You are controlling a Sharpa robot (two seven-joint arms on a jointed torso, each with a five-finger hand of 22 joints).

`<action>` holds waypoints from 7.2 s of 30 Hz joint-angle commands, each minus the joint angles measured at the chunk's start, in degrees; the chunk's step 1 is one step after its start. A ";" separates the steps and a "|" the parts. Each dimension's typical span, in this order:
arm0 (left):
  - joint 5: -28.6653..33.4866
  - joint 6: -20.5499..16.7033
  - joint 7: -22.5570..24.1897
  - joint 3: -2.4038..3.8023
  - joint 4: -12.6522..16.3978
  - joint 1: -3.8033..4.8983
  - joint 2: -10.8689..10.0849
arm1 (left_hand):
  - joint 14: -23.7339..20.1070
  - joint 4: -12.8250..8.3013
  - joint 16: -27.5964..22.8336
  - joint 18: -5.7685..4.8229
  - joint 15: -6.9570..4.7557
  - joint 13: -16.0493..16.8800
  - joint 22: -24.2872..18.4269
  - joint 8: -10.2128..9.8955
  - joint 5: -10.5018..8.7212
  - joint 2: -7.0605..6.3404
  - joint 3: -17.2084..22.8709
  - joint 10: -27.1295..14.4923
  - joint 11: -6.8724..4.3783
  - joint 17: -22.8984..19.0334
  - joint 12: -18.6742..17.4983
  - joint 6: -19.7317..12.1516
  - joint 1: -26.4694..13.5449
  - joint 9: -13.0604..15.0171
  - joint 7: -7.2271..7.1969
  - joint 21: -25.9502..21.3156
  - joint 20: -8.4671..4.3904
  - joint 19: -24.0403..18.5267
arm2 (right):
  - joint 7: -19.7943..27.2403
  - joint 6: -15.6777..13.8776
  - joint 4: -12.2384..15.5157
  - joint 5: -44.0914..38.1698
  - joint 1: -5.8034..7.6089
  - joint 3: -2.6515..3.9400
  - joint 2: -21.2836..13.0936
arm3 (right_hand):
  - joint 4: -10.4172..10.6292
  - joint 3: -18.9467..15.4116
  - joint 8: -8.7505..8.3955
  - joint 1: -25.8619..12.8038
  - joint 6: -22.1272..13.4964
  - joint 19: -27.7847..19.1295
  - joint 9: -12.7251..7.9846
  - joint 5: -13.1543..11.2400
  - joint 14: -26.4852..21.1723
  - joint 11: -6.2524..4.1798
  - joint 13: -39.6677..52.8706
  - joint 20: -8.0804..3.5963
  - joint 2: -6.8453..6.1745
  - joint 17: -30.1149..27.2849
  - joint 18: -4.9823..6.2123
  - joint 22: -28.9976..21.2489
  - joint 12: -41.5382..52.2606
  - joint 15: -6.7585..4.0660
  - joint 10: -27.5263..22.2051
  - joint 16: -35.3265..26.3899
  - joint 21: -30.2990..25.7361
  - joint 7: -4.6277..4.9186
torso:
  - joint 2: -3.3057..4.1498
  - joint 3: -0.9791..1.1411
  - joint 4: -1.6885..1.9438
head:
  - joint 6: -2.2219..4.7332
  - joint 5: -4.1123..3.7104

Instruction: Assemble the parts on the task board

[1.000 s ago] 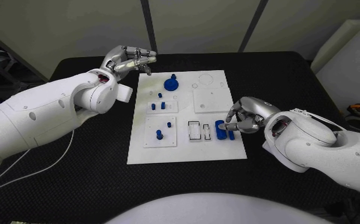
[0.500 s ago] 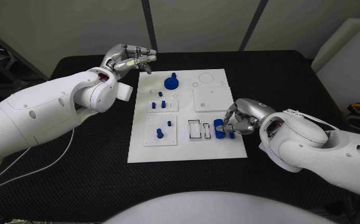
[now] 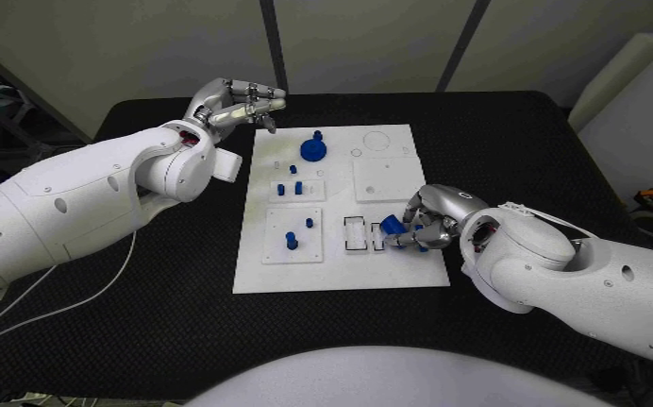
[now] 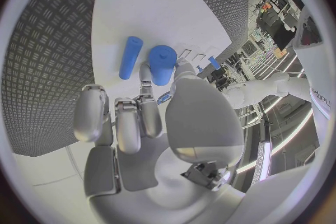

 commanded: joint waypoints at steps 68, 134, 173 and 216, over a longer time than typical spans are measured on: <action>0.08 0.71 -0.25 0.03 0.45 0.06 0.11 | -0.22 0.01 -0.39 -1.01 0.05 -0.02 -0.09 0.18 -0.07 0.68 -0.37 -0.53 -0.01 -0.11 0.37 0.48 -0.02 0.05 0.06 -0.28 0.26 -0.05 | -1.59 -5.96 0.74 6.01 -0.63 -0.07 5.78 | 0.21 -3.89 4.67 -7.74 0.73 0.76 5.20 -3.52 5.76 -1.65 5.91 -1.22 2.85 13.70 -1.09 0.99 -0.62 -1.27 0.91 0.34 0.49 -1.91 | 0.06 -0.03 -0.04 | 0.37 1.03; 0.08 0.77 -0.73 0.02 0.24 0.04 0.04 | -0.23 -0.06 -0.43 -0.99 0.02 -0.03 -0.13 0.18 0.00 1.08 -0.23 -0.85 0.00 -0.23 0.50 0.42 0.30 0.02 0.05 -0.36 0.22 0.02 | 1.48 -3.88 0.59 3.64 -0.64 -0.10 5.66 | -2.35 -0.35 5.75 0.87 0.28 0.77 7.69 -5.70 5.82 -1.75 6.06 -1.27 3.45 14.00 -1.09 1.29 -1.88 -1.34 0.83 0.44 0.18 -2.01 | 0.06 0.00 -0.11 | 0.06 1.52; 0.09 0.65 0.28 0.00 0.58 -0.41 -0.25 | -0.23 0.00 -0.43 -1.01 0.04 -0.02 -0.15 0.18 -0.03 1.12 -0.28 -0.92 0.01 -0.26 0.57 0.40 0.20 0.01 0.04 -0.39 0.23 0.03 | 3.70 -5.22 3.60 0.48 -0.17 0.03 -9.44 | -1.59 -3.56 -2.31 5.64 2.41 0.33 3.03 -3.82 5.69 -0.84 5.24 -0.46 5.68 13.41 -0.92 0.76 -3.55 -0.54 0.36 0.14 -0.44 -0.92 | 0.15 0.17 -0.64 | 0.65 -0.82; 0.09 0.87 -0.24 0.00 0.84 -0.55 -0.94 | -0.24 0.05 -0.44 -1.01 0.05 -0.01 -0.17 0.22 -0.03 1.18 -0.32 -0.98 -0.01 -0.30 0.67 0.45 0.15 0.02 -0.01 -0.43 0.24 0.03 | -1.41 7.00 -0.30 -9.55 -1.37 -0.09 -2.20 | -6.27 -0.73 -3.25 14.66 4.07 0.46 2.89 -7.24 5.79 -1.49 5.15 -1.08 5.95 13.90 -1.00 1.11 -4.16 -1.15 0.03 0.36 -0.44 -1.59 | -0.01 0.10 -0.68 | -0.55 -0.18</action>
